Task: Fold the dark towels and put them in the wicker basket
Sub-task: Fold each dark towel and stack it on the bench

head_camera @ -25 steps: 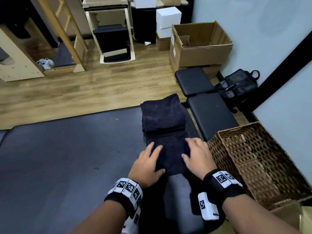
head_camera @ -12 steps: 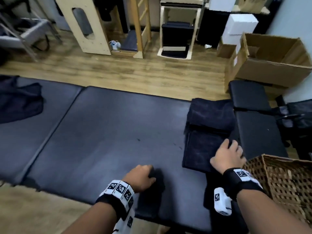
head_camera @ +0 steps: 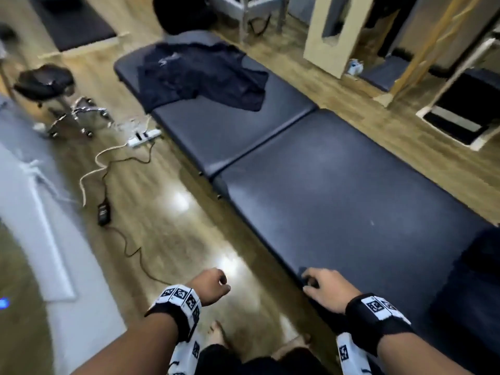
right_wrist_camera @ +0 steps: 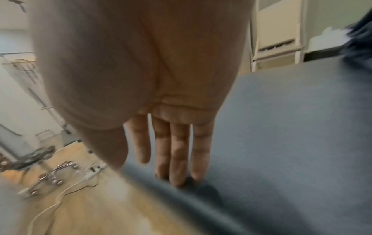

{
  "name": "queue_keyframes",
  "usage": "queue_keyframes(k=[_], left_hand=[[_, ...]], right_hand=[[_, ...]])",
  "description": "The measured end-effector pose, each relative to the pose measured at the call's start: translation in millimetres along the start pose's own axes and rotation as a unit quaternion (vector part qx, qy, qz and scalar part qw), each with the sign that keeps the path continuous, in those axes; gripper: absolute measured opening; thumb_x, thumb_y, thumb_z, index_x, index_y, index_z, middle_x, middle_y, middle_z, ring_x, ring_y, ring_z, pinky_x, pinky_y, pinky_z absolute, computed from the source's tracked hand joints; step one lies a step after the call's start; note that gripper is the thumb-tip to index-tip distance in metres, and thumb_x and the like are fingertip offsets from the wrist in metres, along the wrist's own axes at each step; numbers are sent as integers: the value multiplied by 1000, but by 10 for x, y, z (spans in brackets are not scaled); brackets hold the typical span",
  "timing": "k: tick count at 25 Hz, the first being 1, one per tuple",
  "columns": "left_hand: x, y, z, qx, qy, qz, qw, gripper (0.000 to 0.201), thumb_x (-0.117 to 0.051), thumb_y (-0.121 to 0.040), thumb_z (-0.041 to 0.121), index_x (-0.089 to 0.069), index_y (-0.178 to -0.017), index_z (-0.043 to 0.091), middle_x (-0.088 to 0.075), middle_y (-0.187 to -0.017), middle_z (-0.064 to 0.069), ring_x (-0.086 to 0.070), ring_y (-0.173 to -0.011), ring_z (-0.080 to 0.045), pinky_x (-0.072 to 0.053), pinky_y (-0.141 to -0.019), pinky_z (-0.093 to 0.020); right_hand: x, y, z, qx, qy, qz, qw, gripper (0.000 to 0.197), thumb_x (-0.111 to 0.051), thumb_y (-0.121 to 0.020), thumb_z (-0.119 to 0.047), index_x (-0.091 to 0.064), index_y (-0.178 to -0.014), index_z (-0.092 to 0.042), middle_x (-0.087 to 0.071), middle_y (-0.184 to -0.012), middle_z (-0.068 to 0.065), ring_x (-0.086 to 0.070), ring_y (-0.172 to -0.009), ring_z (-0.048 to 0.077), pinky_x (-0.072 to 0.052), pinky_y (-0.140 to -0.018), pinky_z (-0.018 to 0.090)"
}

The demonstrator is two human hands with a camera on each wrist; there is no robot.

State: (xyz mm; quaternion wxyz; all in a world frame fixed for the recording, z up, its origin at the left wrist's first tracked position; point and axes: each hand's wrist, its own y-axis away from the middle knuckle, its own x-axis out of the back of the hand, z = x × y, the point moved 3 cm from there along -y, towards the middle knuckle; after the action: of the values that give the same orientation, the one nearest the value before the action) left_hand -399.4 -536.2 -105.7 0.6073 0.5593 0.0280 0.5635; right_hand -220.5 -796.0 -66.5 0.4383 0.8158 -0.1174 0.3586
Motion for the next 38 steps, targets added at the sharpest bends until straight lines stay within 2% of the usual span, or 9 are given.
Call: queue_keyframes(k=[5,11,14,17,21,24,31,36,38], left_hand=[[-86,390,-1500,104,133,22,985,26,-61,-92,35,-66,-107,15,-65,-95,-4,-57,-79,-18,-46,-73,-26],[-79,672,-2562,214,223,4,951,30,-62,-90,28,-54,-62,20,-57,-65,1,-58,-65,-19,-45,-62,-24],[277,581,-2857,232,236,16,944,25,-62,-90,27,-57,-67,17,-63,-72,-3,-59,-62,-15,-45,-61,-23],[781,515,-3136,258,265,64,927,15,-63,-89,28,-65,-83,14,-70,-87,-8,-61,-72,-21,-53,-73,-29],[1617,505,-3450,303,322,126,888,13,-63,-89,25,-67,-94,13,-72,-81,-7,-64,-62,-17,-44,-51,-23],[2145,447,-3755,319,328,171,873,12,-63,-89,29,-67,-94,18,-73,-82,-4,-70,-71,-21,-51,-64,-27],[3181,-471,-4484,275,246,82,926,22,-60,-91,34,-67,-106,19,-69,-105,-1,-62,-83,-16,-49,-77,-26],[4406,-1465,-4755,184,201,63,960,14,-61,-90,29,-67,-91,17,-69,-97,-4,-65,-97,-21,-47,-78,-27],[4891,-1887,-4742,136,164,49,976,16,-61,-89,31,-66,-98,18,-69,-104,-3,-64,-97,-19,-47,-80,-26]], right_hand=[[-338,-480,-875,6,132,-131,983,41,-59,-97,-39,-59,-134,-23,-66,-127,-2,-61,-117,18,-49,-98,30],[-125,-1246,-1523,-7,129,-171,977,43,-61,-96,-40,-60,-135,-23,-61,-137,-3,-57,-126,16,-44,-105,29],[14,-1922,-1995,22,149,-191,970,44,-62,-95,-41,-60,-135,-21,-62,-136,-1,-59,-123,18,-48,-102,31],[81,-2544,-2639,100,225,-194,950,45,-61,-95,-40,-60,-134,-18,-65,-133,2,-60,-123,21,-47,-101,29],[305,-3237,-3537,184,264,-186,928,44,-57,-93,-38,-58,-134,-23,-66,-131,6,-62,-120,25,-48,-98,31],[425,-3686,-3850,172,274,-198,925,42,-57,-91,-38,-62,-129,-21,-67,-128,7,-63,-118,25,-48,-95,30],[705,-4556,-4463,114,226,-246,936,32,-63,-94,-38,-68,-120,-21,-71,-123,0,-65,-114,17,-49,-94,25],[1342,-5006,-5193,60,138,-152,977,32,-62,-95,-39,-66,-124,-25,-68,-127,-4,-62,-119,17,-47,-102,30],[1623,-5103,-5414,43,99,-116,987,30,-63,-96,-37,-66,-122,-24,-68,-125,-2,-62,-117,19,-48,-98,29]])
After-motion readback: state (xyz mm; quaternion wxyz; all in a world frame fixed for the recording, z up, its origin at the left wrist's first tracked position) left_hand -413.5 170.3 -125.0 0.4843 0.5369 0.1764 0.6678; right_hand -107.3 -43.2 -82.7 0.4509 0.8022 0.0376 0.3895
